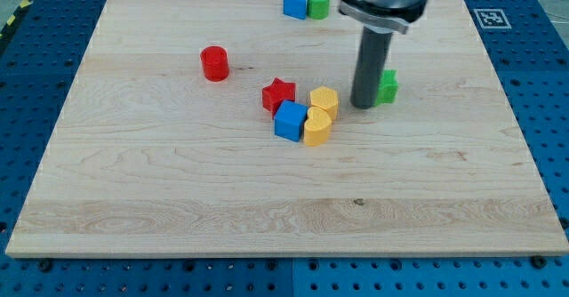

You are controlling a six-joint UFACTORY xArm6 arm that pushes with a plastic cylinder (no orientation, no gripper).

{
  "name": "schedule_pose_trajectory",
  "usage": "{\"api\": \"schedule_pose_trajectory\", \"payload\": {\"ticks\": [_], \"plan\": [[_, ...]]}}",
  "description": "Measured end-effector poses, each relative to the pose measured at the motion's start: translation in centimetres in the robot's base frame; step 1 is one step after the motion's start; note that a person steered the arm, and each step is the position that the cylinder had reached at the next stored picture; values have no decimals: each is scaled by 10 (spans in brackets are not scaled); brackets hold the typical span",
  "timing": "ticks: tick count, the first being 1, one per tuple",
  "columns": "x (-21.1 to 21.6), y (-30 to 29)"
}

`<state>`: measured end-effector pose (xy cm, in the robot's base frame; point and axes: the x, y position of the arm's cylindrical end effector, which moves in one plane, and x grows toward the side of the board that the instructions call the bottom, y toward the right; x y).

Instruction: Put the green star to the right side of the green circle

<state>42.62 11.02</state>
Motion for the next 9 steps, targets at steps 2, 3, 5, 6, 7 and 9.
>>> {"api": "schedule_pose_trajectory", "payload": {"ticks": [2, 3, 5, 6, 7, 9], "plan": [[-117, 7], [-110, 0], [-40, -40], [-26, 7], [-48, 43], [-84, 43]]}}
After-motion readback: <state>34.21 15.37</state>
